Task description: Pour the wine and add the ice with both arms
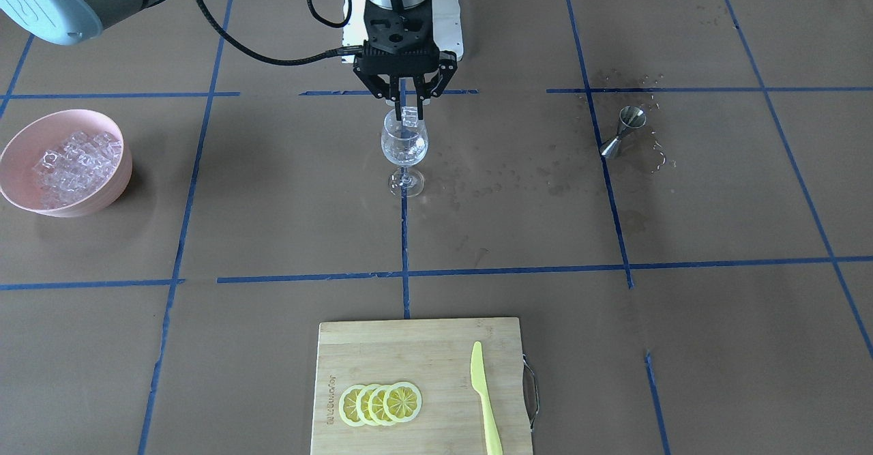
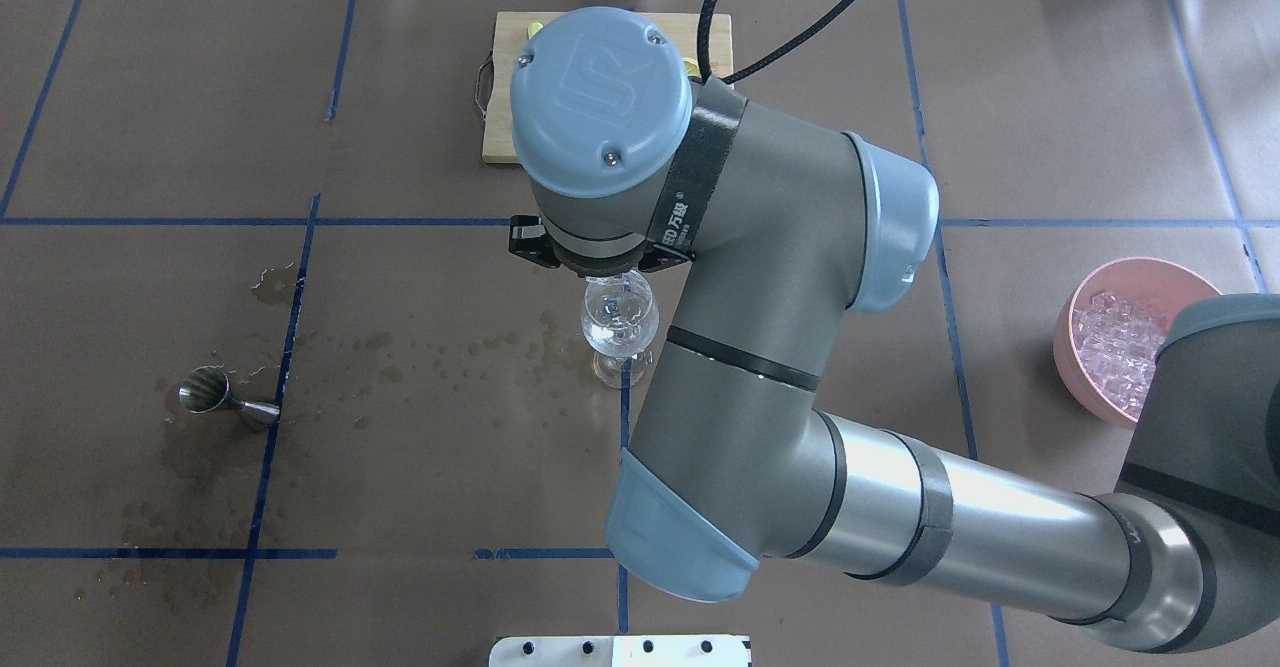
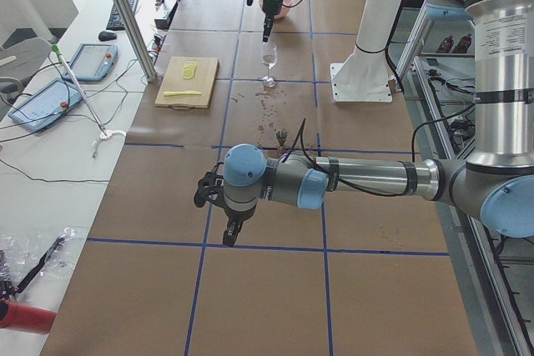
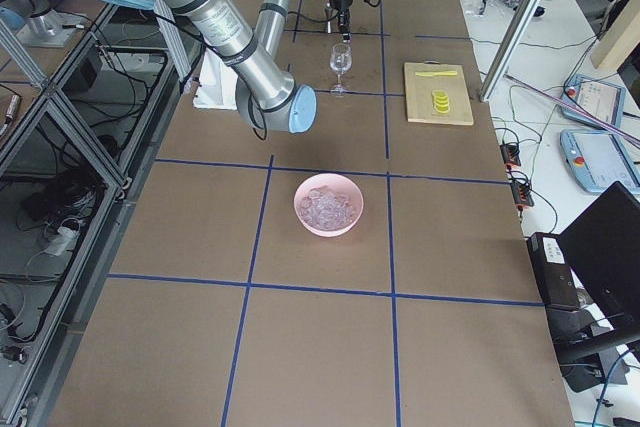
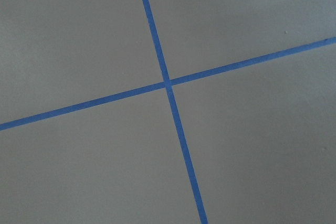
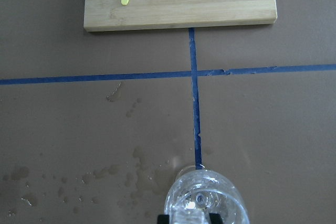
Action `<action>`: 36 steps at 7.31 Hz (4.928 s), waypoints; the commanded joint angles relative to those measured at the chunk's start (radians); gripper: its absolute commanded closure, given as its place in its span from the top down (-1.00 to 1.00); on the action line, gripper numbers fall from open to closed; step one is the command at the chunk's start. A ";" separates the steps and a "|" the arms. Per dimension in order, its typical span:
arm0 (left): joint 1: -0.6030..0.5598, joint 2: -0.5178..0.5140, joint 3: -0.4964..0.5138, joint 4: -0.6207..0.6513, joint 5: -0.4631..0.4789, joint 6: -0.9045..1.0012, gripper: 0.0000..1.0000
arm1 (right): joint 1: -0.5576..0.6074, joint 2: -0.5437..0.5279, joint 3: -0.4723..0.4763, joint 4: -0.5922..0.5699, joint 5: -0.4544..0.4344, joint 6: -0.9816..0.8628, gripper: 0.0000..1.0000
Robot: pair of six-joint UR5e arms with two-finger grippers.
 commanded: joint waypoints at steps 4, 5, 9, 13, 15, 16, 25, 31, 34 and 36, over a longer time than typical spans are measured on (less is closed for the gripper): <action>0.000 0.000 0.000 0.000 0.000 0.000 1.00 | -0.025 -0.008 -0.008 -0.052 -0.016 0.003 -0.53; 0.000 0.000 0.000 0.000 0.000 0.000 1.00 | -0.025 -0.011 -0.008 -0.052 -0.016 0.002 -0.04; 0.000 0.002 0.001 0.000 0.000 0.002 1.00 | -0.022 -0.005 0.016 -0.055 -0.008 -0.004 1.00; 0.000 0.017 0.008 0.000 0.000 0.003 1.00 | 0.240 -0.213 0.211 -0.109 0.183 -0.321 1.00; -0.002 0.020 0.003 0.000 -0.002 0.005 1.00 | 0.434 -0.376 0.242 -0.079 0.283 -0.648 1.00; -0.005 0.023 0.000 0.000 0.000 0.006 1.00 | 0.535 -0.470 0.243 -0.058 0.330 -0.826 1.00; -0.016 0.098 -0.023 0.021 0.003 0.005 1.00 | 1.024 -1.083 0.003 0.135 0.503 -1.476 1.00; -0.017 0.086 -0.038 0.117 0.002 0.005 1.00 | 1.047 -1.142 0.012 0.279 0.523 -1.355 1.00; -0.017 0.086 -0.043 0.115 0.002 0.006 1.00 | 1.047 -1.142 0.010 0.280 0.524 -1.355 1.00; -0.017 0.084 -0.045 0.114 0.002 0.006 1.00 | 1.047 -1.140 0.009 0.280 0.524 -1.354 1.00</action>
